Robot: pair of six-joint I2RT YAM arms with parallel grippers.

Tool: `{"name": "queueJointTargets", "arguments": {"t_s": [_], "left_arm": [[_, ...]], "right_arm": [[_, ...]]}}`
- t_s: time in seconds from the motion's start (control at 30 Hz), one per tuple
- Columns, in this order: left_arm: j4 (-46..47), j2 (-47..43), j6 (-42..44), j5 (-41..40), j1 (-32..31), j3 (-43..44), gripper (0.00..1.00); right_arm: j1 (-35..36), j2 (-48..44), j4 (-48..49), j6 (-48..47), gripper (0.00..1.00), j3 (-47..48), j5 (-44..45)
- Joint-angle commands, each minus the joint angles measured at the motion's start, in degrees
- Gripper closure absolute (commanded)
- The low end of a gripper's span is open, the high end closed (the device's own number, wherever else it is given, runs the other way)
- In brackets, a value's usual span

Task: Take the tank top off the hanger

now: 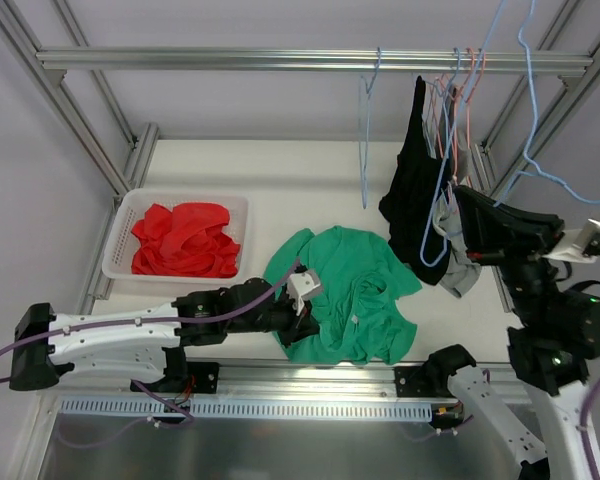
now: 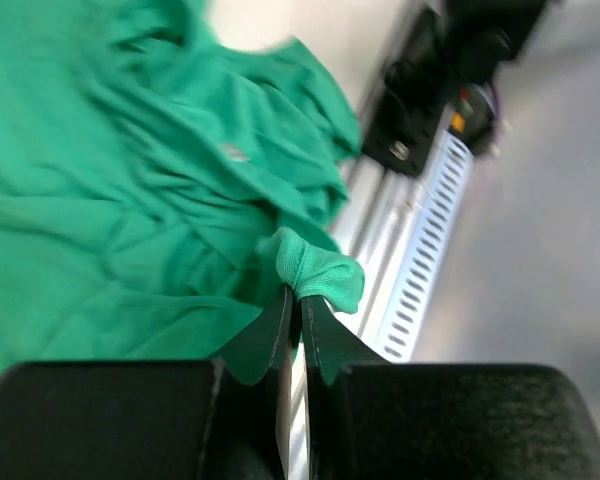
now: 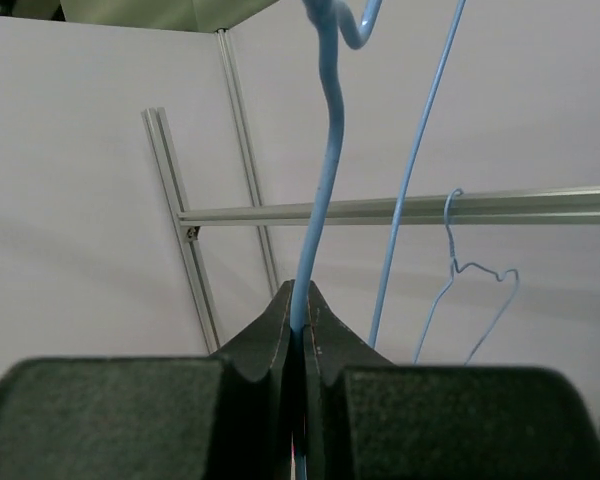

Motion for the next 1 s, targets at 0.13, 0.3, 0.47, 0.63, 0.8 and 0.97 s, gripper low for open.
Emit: {"name": "queueJointTargets", "arguments": {"t_s": [0.13, 0.3, 0.47, 0.63, 0.8, 0.97], "left_arm": [[-6.6, -8.8, -3.3, -22.7, -0.1, 4.2, 0.73], [-15.6, -11.9, -3.9, -27.8, -0.1, 9.5, 0.01], [-24.5, -15.6, -3.6, -30.4, -0.1, 15.1, 0.01], [-29.5, -19.4, -4.3, -31.4, -0.1, 15.7, 0.01], [-30.5, -22.0, -5.6, -30.2, -0.1, 13.8, 0.01], [-31.8, -21.5, -7.0, -26.7, -0.1, 13.7, 0.01]], "right_arm": [[0.1, 1.4, -54.8, -9.9, 1.0, 19.3, 3.7], [0.2, 7.7, -66.3, -9.0, 1.0, 22.7, 3.6], [0.1, 15.5, -67.9, -11.1, 1.0, 28.5, 1.8], [0.2, 28.9, -68.2, -13.8, 0.99, 37.9, 4.5], [-0.5, 44.4, -70.8, -14.8, 1.0, 56.4, 3.5], [-4.7, 61.3, -75.4, -12.8, 1.0, 72.6, -2.6]]}}
